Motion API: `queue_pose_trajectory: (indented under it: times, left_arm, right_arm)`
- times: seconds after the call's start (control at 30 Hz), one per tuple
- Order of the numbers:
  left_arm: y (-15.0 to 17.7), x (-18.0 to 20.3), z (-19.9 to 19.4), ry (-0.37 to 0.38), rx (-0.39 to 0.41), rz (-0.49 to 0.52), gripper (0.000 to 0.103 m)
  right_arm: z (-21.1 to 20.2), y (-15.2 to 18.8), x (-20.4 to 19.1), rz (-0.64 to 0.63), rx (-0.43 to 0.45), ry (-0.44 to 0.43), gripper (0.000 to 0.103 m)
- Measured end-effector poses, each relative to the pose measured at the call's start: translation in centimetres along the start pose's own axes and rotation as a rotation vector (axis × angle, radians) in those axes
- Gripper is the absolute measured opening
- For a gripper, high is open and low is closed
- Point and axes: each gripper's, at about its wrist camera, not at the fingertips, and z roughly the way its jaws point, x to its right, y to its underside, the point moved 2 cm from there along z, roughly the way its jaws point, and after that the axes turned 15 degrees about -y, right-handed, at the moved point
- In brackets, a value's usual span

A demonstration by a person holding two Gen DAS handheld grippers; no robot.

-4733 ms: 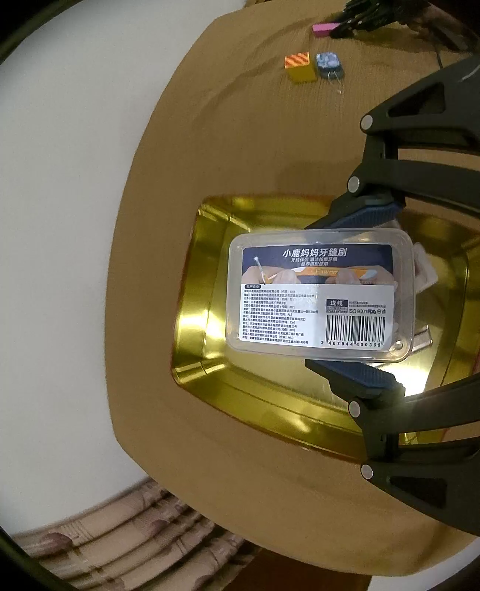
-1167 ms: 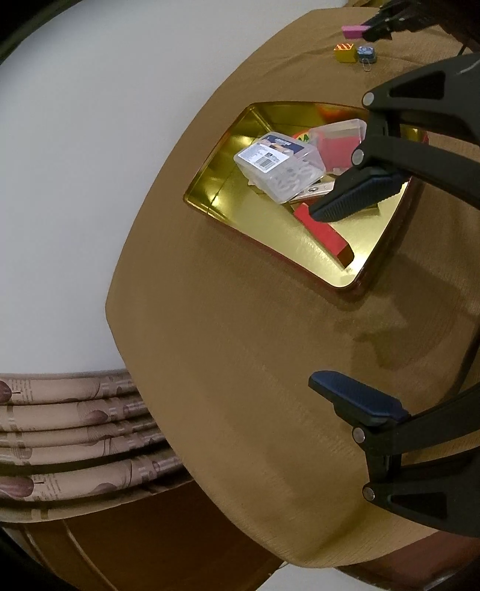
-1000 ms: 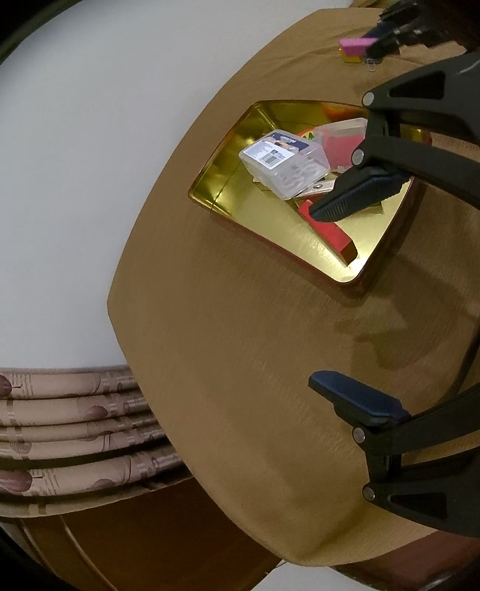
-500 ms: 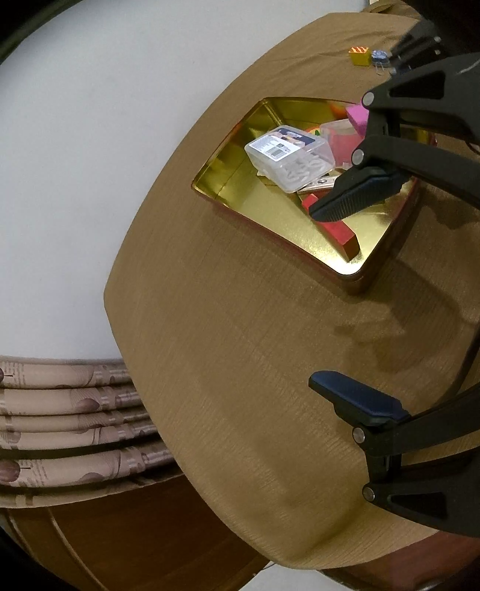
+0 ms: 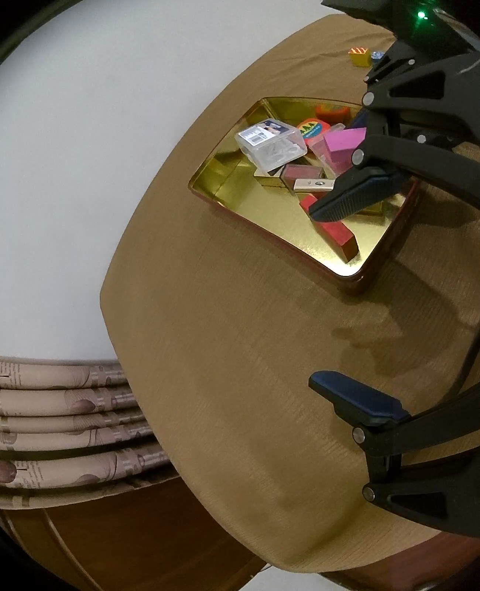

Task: Organize rigid objects
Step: 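Carry the pink block into the gold tin and open the right gripper, then move the right gripper to the blue keychain tin and grasp it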

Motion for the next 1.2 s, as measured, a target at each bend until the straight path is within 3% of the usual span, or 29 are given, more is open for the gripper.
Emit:
queue_pose_trajectory:
  times: [0.4,0.5,0.77,0.93,1.2]
  left_arm:
    - [-0.1,0.1,0.0,-0.005,0.000,0.009,0.080]
    - [-0.1,0.3,0.0,-0.008,0.005,0.016,0.080]
    - [0.0,0.4,0.0,-0.015,0.011,0.033,0.080]
    - [0.2,0.6,-0.2,-0.023,0.020,0.040,0.080]
    - [0.5,0.9,-0.4,-0.033,0.031,0.061,0.080]
  right_arm:
    - [0.2,0.0,0.2,0.005,0.005,0.016,0.030]
    - [-0.1,-0.1,0.1,0.013,0.009,0.015,0.035]
    - [-4.2,0.7,1.0,0.062,0.093,0.023,0.039]
    - [-7.6,2.8,4.1,0.108,0.117,0.108,0.042]
    - [-13.2,8.2,13.4,0.307,0.144,0.309,0.044]
